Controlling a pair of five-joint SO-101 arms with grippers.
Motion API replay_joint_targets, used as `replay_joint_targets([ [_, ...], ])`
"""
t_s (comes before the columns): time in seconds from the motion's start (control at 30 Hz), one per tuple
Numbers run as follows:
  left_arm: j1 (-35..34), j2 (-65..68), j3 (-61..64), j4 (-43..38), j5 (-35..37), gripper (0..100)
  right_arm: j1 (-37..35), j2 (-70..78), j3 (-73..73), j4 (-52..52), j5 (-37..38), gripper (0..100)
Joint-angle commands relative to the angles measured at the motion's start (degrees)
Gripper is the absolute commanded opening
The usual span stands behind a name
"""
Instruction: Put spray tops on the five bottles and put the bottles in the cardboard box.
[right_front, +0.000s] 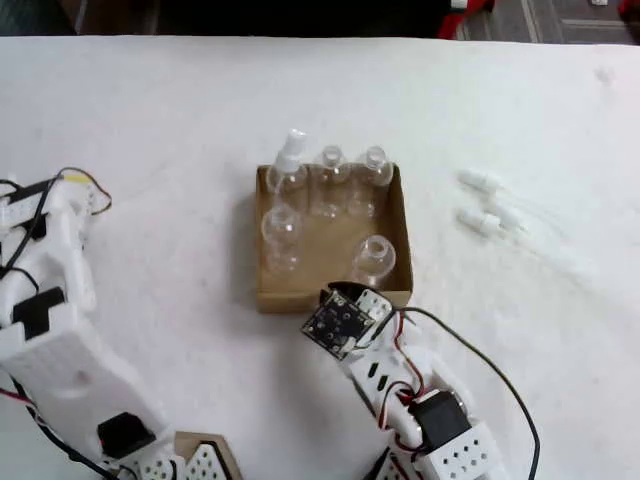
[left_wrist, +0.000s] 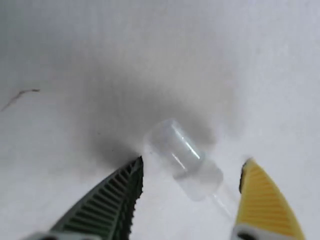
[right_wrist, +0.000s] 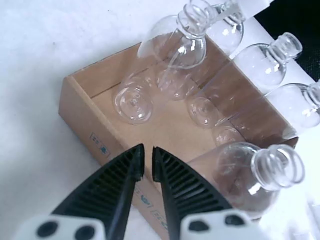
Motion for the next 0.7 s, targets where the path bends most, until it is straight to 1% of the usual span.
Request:
replay_joint_targets([
  [0.0, 1.01, 4.18, -12.57, 8.88, 0.00, 29, 0.31, -0.40, 0.44, -1.27, 0.44, 1.8],
  [0.07, 0.84, 7.34, -16.97, 12.31, 0.00, 29, 0.31, -0.40, 0.44, -1.27, 0.44, 1.8],
  [0.13, 0.57, 9.89, -20.84, 15.47, 0.00, 26, 0.40, -0.40, 0.44, -1.27, 0.44, 1.8],
  [0.2, 0.13, 11.82, -24.35, 18.11, -0.35, 19, 0.40, -0.40, 0.44, -1.27, 0.44, 1.8],
  [0.3, 0.04, 13.93, -28.22, 21.63, -0.44, 3, 0.40, -0.40, 0.44, -1.27, 0.44, 1.8],
  [0.33, 0.04, 14.37, -29.10, 22.68, -0.44, 1, 0.40, -0.40, 0.44, -1.27, 0.44, 1.8],
  [0.4, 0.04, 14.81, -30.42, 24.35, -0.26, 6, 0.40, -0.40, 0.44, -1.27, 0.44, 1.8],
  [0.43, 0.13, 14.90, -30.95, 24.97, -0.26, 7, 0.40, -0.40, 0.44, -1.27, 0.44, 1.8],
  [0.57, 0.04, 14.37, -31.38, 26.81, -0.44, 7, 0.40, -0.40, 0.44, -1.27, 0.44, 1.8],
  [0.67, 0.13, 13.41, -33.58, 31.91, -0.62, 7, 0.40, -0.40, 0.44, -1.27, 0.44, 1.8],
])
